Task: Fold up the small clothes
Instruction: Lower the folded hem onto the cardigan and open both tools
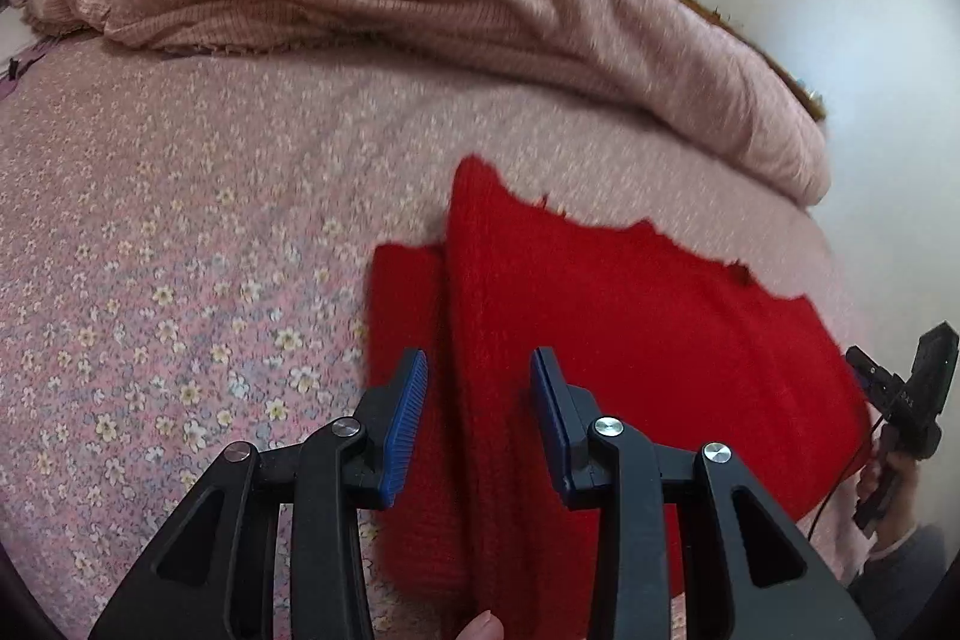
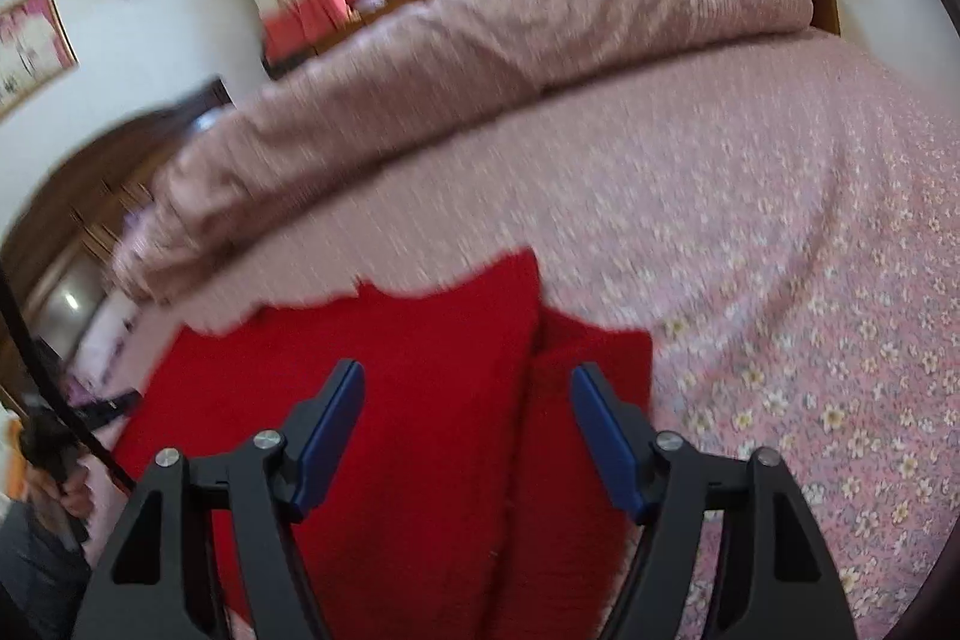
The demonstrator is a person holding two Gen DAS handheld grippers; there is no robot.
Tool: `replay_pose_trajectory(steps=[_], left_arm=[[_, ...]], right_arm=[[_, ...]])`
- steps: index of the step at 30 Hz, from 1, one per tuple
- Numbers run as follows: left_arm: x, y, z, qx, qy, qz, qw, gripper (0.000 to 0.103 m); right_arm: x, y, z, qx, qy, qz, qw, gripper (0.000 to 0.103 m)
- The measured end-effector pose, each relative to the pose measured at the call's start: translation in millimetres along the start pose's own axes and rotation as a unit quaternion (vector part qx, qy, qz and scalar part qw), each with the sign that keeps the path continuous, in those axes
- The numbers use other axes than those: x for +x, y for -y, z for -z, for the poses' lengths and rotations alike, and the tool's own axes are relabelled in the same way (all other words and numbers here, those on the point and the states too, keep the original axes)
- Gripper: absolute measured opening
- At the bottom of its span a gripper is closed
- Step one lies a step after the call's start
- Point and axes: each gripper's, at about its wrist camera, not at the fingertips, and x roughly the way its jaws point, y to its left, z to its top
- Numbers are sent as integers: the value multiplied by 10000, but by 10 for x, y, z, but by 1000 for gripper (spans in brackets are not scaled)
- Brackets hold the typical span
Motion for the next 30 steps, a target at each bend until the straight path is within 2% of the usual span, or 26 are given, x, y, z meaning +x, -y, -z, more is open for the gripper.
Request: replay_pose_trajectory(steps=[1, 2, 3, 7, 10, 15, 23, 30], left_arm=[[15, 3, 7, -1, -6, 9, 10000, 29], [21, 7, 13, 4, 2, 28, 10000, 29], [24, 21, 15, 18, 16, 43, 10000, 29], [28, 100, 45, 185, 15, 40, 9998, 29], [45, 143, 67, 327, 67, -126, 9994, 16], [26, 147, 107, 368, 66, -188, 9991, 7], [-72, 175, 102, 458, 185, -129, 9987, 3], [39, 135, 152, 438, -136, -295, 9985, 3]], right_arm=[[19, -3, 10, -4, -50, -11, 10000, 45], [32, -12, 22, -36, -82, 21, 10000, 20], [31, -26, 28, -89, -89, 24, 9999, 14], [-55, -91, 35, -311, 95, 226, 9992, 11], [-119, -62, 53, -269, 179, 280, 9991, 11], [-98, 8, 99, -208, 63, 359, 9991, 11], [-263, -68, 170, -351, 249, 544, 9976, 10], [-105, -12, 155, -292, 80, 587, 9978, 15]])
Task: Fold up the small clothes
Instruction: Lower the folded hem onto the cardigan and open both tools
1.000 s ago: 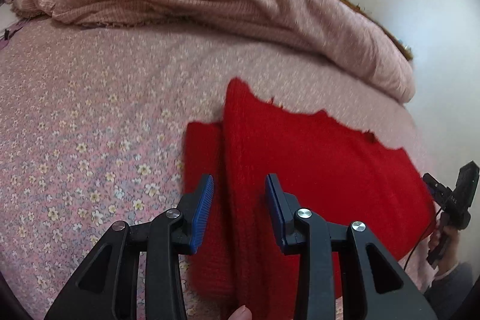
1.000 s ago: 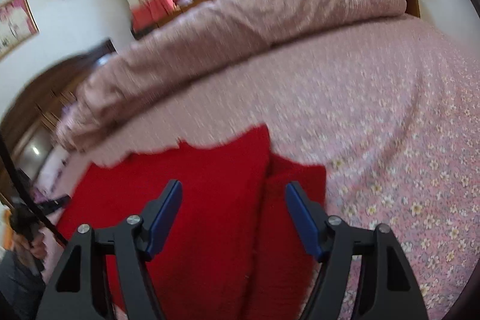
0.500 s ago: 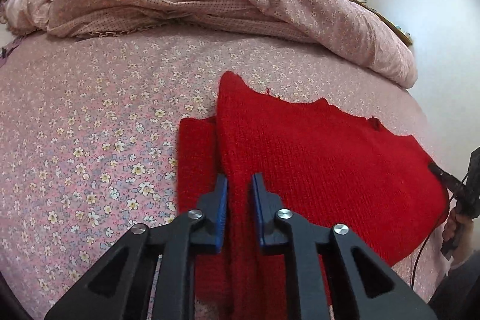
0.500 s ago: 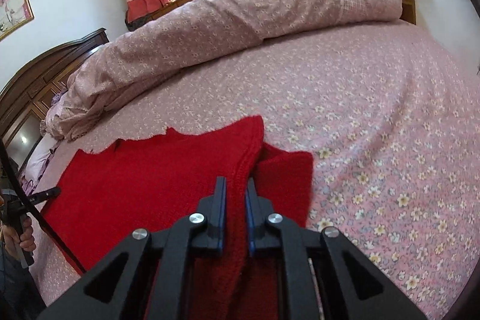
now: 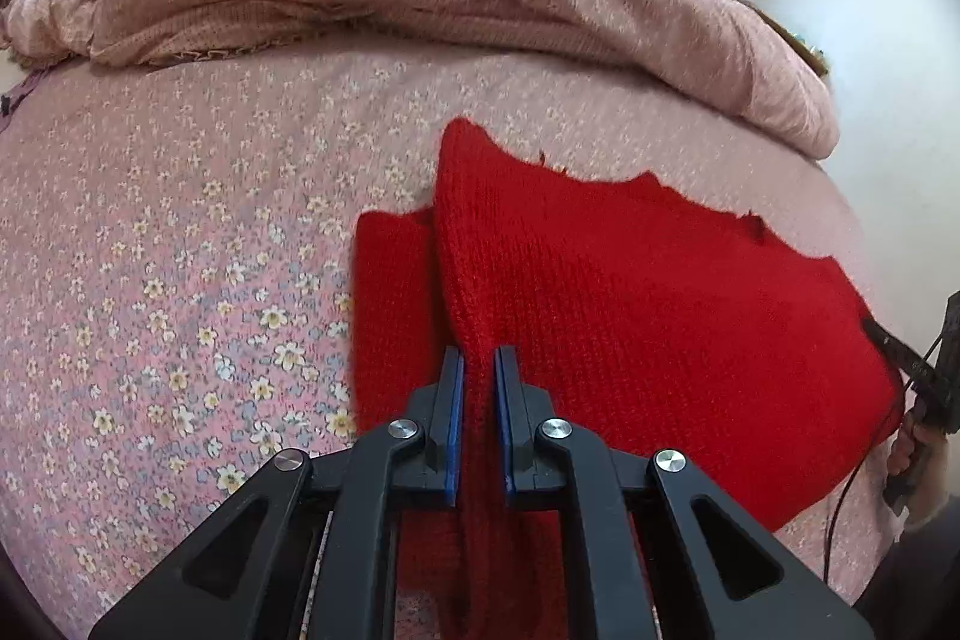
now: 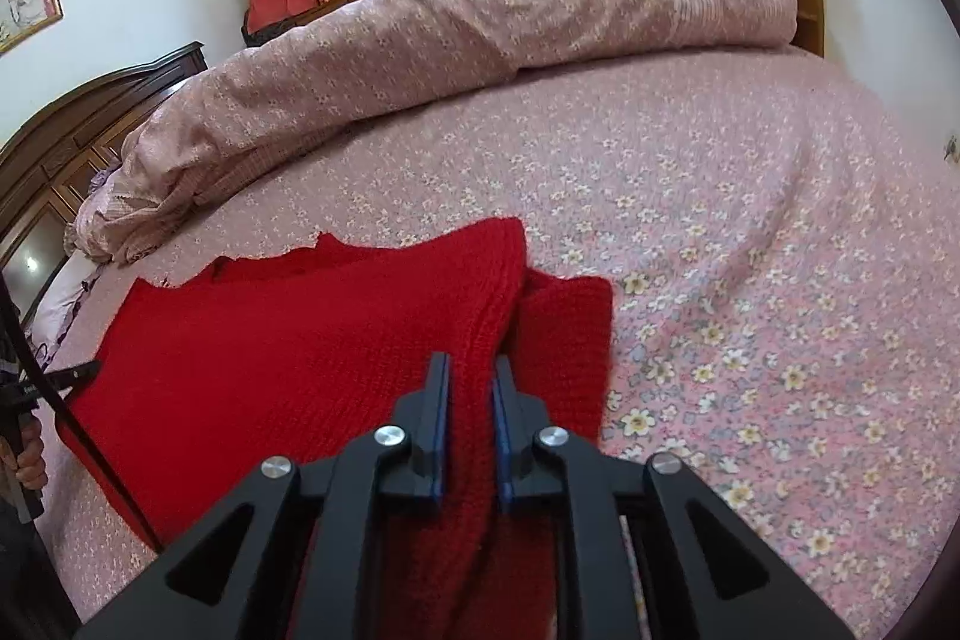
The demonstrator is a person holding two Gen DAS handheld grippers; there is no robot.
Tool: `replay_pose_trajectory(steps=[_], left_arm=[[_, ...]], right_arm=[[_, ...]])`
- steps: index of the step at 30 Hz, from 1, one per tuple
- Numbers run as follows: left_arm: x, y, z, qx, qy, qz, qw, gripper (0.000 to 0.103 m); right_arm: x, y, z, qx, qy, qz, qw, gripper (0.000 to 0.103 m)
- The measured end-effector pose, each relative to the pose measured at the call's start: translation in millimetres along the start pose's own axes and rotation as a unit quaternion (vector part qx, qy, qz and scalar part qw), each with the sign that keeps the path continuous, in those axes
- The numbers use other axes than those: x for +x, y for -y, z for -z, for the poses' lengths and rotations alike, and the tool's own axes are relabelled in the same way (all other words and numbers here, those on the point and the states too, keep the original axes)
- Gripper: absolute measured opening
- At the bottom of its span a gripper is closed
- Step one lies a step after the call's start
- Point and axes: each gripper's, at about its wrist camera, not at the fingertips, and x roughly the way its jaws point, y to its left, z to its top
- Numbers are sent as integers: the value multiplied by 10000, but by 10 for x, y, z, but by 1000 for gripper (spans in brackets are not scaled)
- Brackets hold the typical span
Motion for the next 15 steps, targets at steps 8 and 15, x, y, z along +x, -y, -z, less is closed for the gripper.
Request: replay_pose_trajectory(steps=[8, 15], left_arm=[[-207, 65, -68, -140, 81, -81, 9998, 4], [-432, 291, -71, 168, 303, -121, 9993, 10]], right_arm=[[-121, 79, -56, 271, 81, -151, 9995, 61], [-230, 347, 57, 798, -255, -667, 9942, 73]])
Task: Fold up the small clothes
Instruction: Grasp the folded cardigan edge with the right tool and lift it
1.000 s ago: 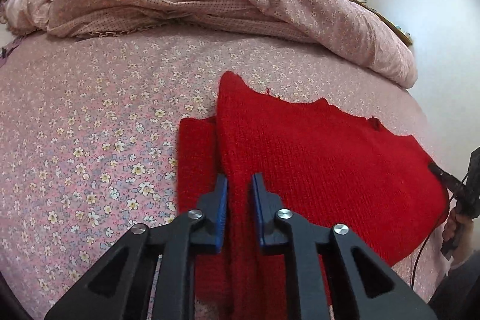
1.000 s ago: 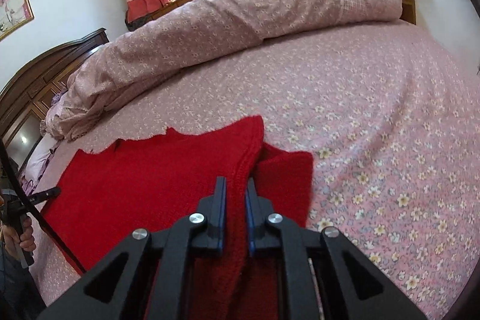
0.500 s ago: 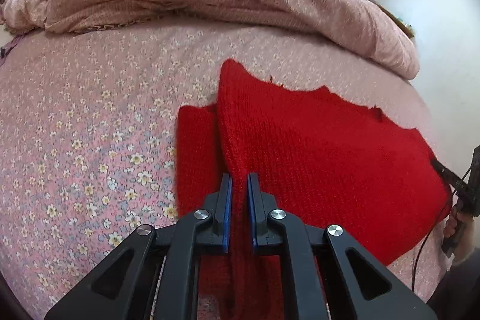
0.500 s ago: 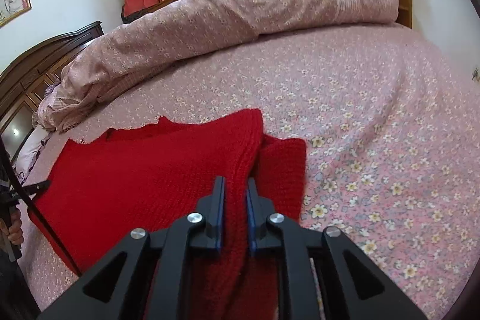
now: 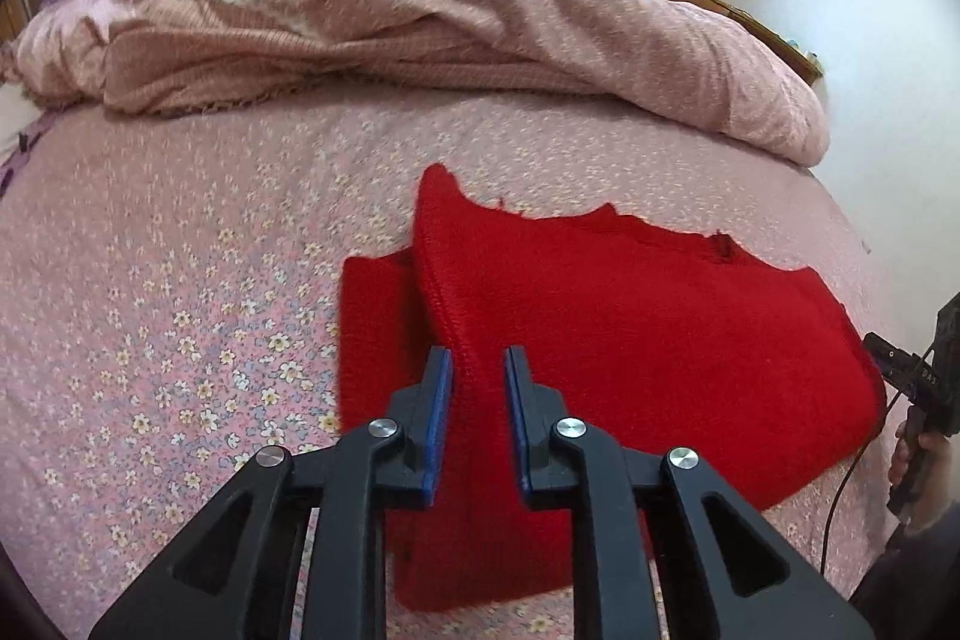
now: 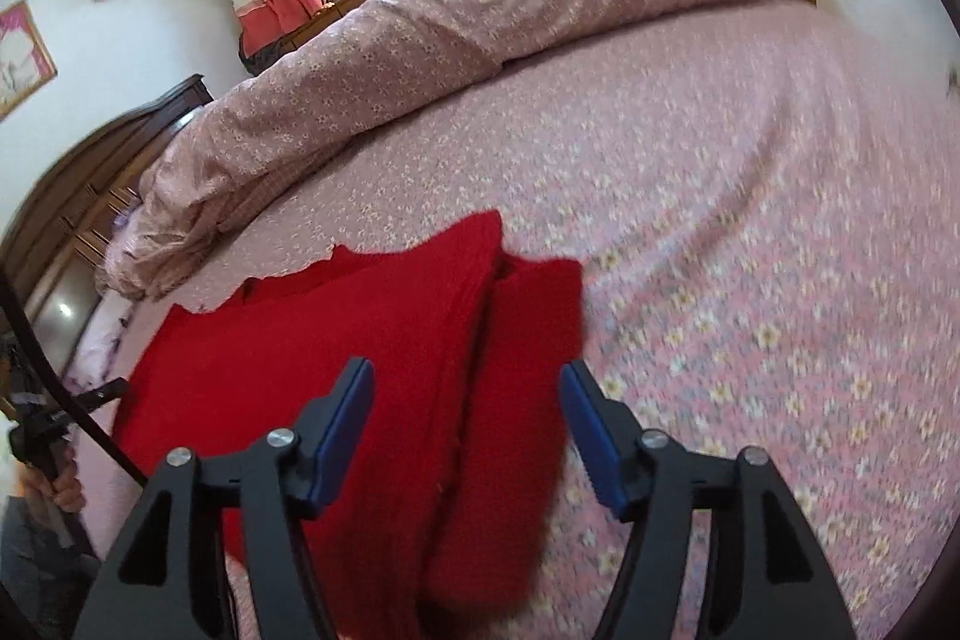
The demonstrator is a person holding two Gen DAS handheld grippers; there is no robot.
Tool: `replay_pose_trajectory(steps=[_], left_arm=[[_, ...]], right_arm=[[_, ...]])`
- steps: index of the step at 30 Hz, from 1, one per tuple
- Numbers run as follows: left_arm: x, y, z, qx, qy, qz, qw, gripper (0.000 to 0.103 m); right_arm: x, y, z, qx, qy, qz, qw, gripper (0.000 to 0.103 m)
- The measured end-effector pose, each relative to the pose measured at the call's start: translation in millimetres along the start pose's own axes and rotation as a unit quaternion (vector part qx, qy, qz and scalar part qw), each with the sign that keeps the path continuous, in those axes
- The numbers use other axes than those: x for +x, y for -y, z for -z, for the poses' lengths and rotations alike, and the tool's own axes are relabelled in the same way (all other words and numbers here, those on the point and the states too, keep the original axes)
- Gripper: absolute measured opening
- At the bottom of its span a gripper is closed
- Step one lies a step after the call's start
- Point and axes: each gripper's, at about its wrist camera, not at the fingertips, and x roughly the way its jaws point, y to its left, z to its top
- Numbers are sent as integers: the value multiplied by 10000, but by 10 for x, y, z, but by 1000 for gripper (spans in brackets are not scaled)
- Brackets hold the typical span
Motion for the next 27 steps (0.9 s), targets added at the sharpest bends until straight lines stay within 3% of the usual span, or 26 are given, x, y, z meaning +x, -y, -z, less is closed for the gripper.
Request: replay_pose_trajectory(steps=[4, 7, 12, 19, 22, 24, 27], left_arm=[[-46, 170, 10, 107, 20, 134, 9999, 10], [-38, 370, 32, 290, 24, 170, 9994, 10], [-4, 696, 90, 504, -49, 429, 9978, 10], [74, 1077, 138, 581, -220, 835, 9946, 10], [111, 1217, 178, 682, -267, 902, 9932, 10], [143, 1290, 203, 679, -299, 964, 9926, 10], [195, 1398, 221, 597, -349, 1143, 9910, 10]], right_arm=[[7, 211, 86, 531, -389, -620, 9959, 83], [93, 355, 182, 998, -851, -1336, 9823, 84], [210, 279, 202, 828, -1302, -1597, 9750, 84], [438, 282, 118, 914, -1430, -1973, 9655, 82], [520, 304, 89, 982, -1474, -1949, 9647, 63], [579, 423, 94, 1217, -1535, -2018, 9596, 31], [573, 433, 105, 1234, -1487, -2158, 9571, 25]])
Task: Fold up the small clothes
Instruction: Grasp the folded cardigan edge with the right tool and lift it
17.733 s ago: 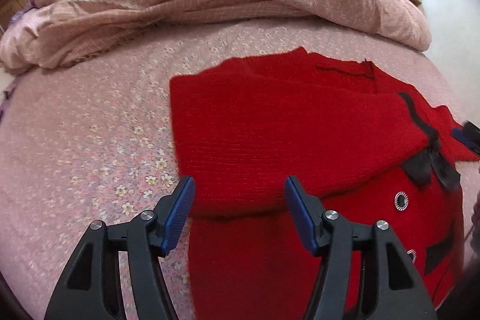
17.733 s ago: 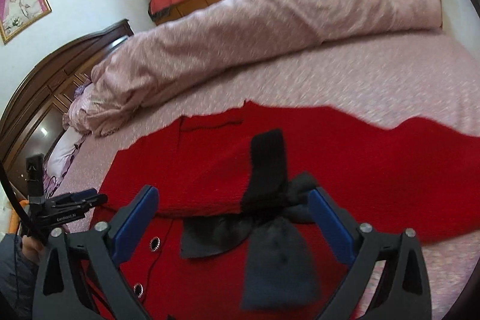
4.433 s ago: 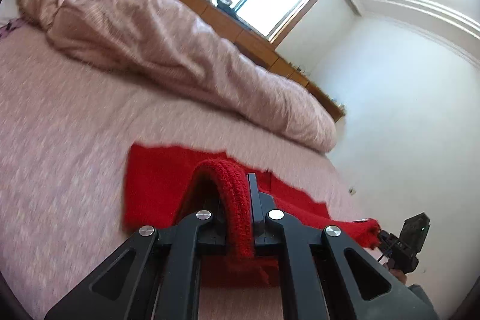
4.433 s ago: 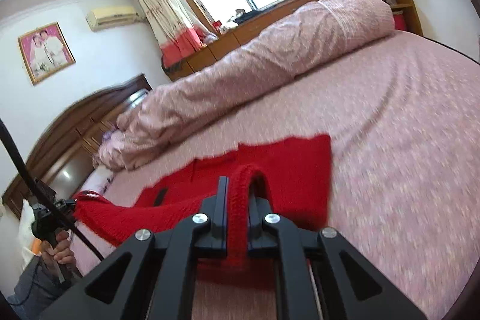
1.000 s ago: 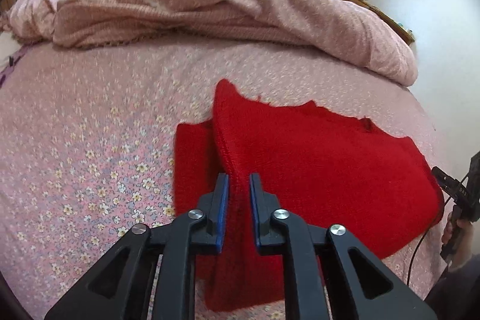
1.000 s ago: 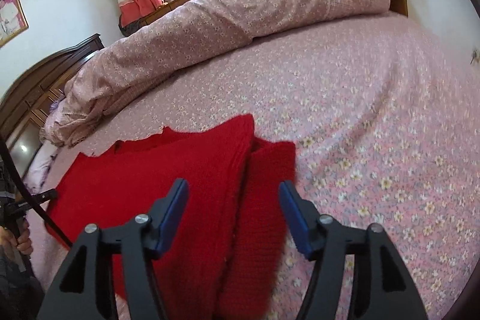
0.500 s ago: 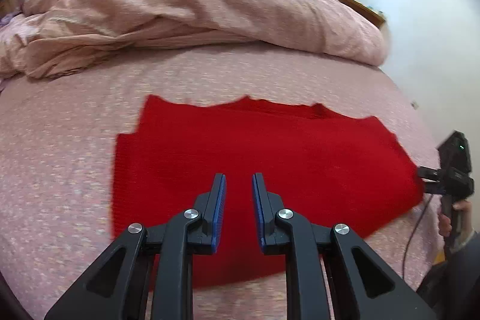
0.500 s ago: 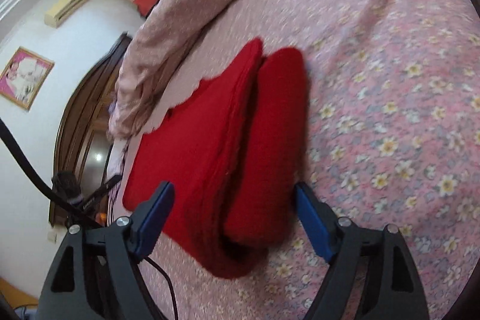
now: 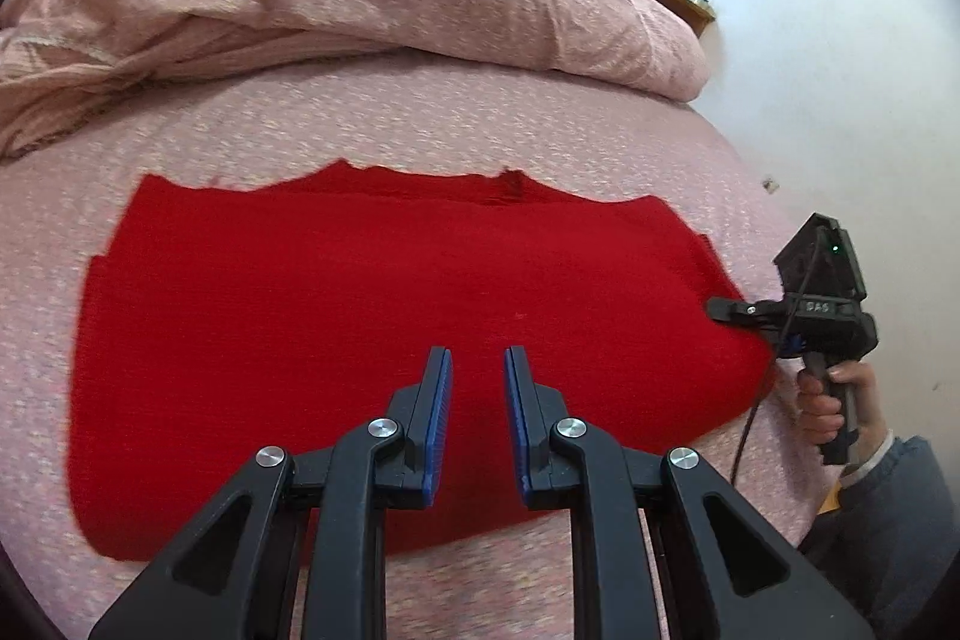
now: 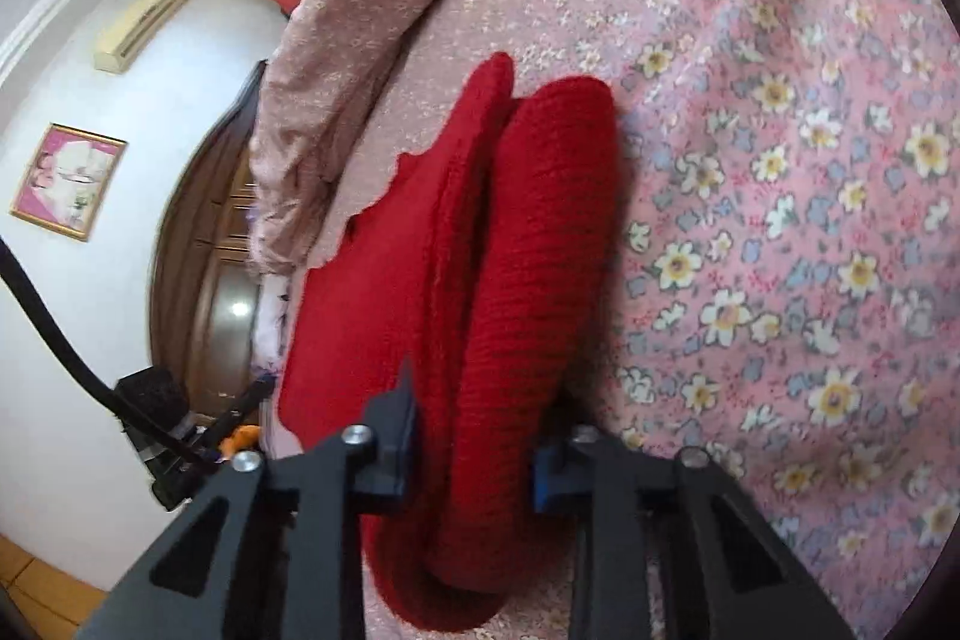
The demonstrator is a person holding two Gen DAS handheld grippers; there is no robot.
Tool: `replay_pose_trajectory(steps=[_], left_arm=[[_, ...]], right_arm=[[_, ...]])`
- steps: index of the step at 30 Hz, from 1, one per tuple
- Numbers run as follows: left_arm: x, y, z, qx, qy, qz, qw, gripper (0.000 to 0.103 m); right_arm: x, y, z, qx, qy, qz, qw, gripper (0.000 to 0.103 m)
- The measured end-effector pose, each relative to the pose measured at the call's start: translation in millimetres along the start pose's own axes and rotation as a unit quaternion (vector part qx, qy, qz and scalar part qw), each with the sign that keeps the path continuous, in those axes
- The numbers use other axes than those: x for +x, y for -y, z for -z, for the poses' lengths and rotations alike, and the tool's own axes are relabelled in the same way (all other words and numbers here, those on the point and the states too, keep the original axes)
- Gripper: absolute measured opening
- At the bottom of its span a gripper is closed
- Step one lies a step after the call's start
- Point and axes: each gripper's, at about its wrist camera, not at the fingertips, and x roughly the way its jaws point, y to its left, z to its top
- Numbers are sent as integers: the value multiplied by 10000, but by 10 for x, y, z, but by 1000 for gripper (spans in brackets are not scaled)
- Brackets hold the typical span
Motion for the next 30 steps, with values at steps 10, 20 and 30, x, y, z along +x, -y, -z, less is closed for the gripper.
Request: replay_pose_trajectory(steps=[10, 20, 30], left_arm=[[376, 139, 17, -193, -171, 295, 9992, 4], [469, 299, 100, 173, -235, -343, 9990, 0], [265, 198, 176, -217, -143, 145, 9996, 0]], right_arm=[[-6, -222, -25, -137, 202, 259, 9994, 22], [48, -359, -32, -139, 232, 558, 9981, 21], [7, -1313, -106, -515, 363, 1254, 9901, 20]])
